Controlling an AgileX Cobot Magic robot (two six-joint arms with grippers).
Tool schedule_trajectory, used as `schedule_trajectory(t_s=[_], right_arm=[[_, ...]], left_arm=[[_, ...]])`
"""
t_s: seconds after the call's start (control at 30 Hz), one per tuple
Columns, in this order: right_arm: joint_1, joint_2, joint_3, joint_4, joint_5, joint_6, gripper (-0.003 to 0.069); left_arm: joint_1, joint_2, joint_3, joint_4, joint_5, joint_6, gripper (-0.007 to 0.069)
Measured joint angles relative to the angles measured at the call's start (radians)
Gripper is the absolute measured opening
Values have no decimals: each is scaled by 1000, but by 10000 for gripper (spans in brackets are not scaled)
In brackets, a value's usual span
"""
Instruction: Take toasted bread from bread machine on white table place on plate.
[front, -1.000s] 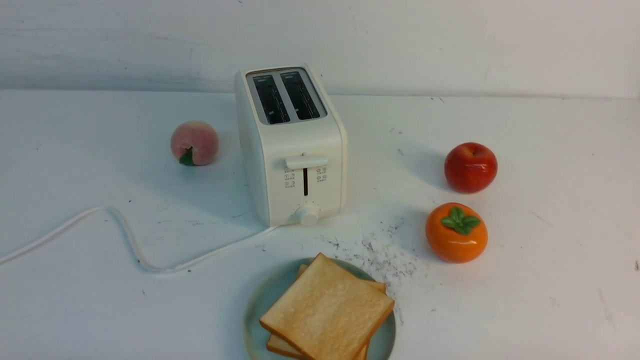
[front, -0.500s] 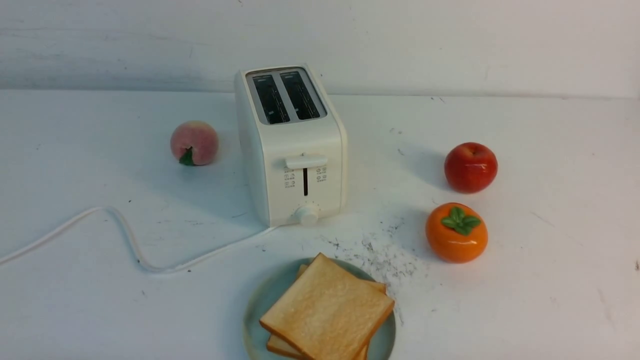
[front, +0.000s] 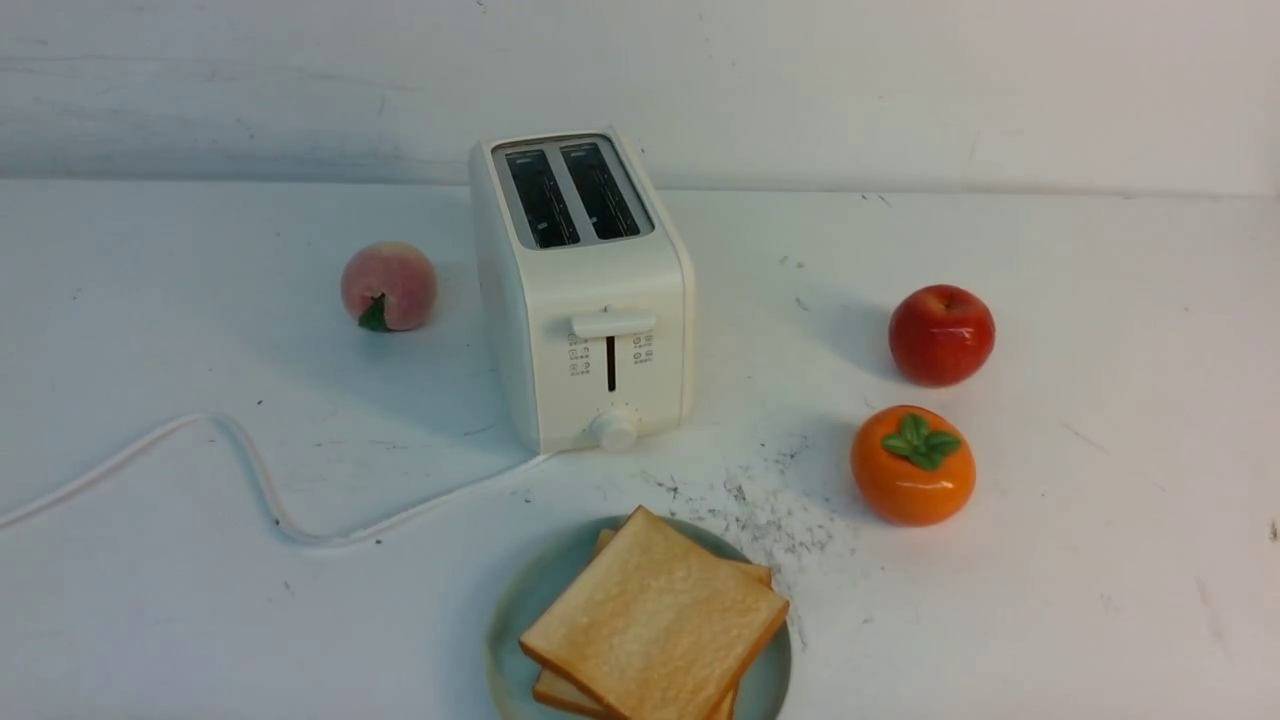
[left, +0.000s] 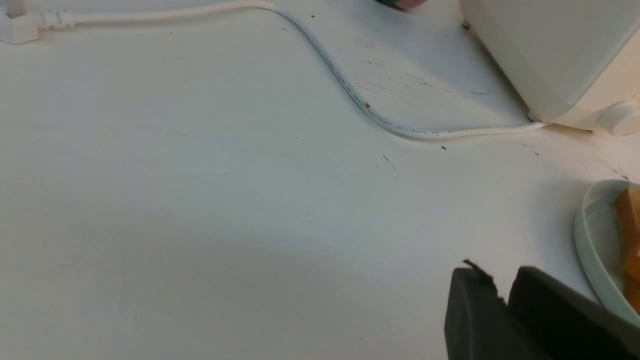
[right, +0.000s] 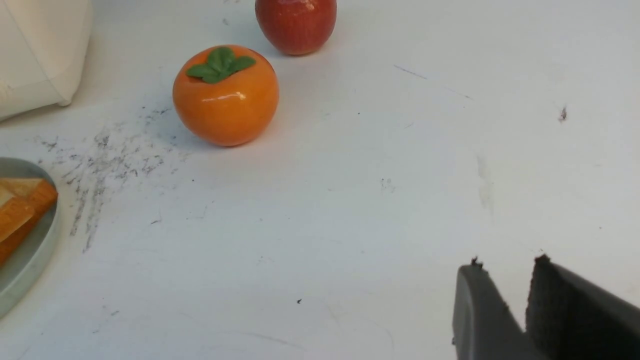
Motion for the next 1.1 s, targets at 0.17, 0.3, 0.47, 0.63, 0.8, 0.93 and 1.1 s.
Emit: schedule_trajectory(t_s=[0.17,0.3,0.47,0.63,0.8,0.93,1.1], right_arm=[[0,0,0,0,0,0,160],[0,0,0,0,0,0,167],[0,0,0,0,0,0,173],[0,0,0,0,0,0,180],[0,0,0,0,0,0,187],[0,0,0,0,0,0,188],[0,0,0,0,0,0,190]], left_arm=[[0,0,0,0,0,0,109],[0,0,0,0,0,0,109],[0,0,0,0,0,0,111],[0,0,0,0,0,0,113],[0,0,0,0,0,0,123],[0,0,0,0,0,0,126],[0,0,0,0,0,0,126]])
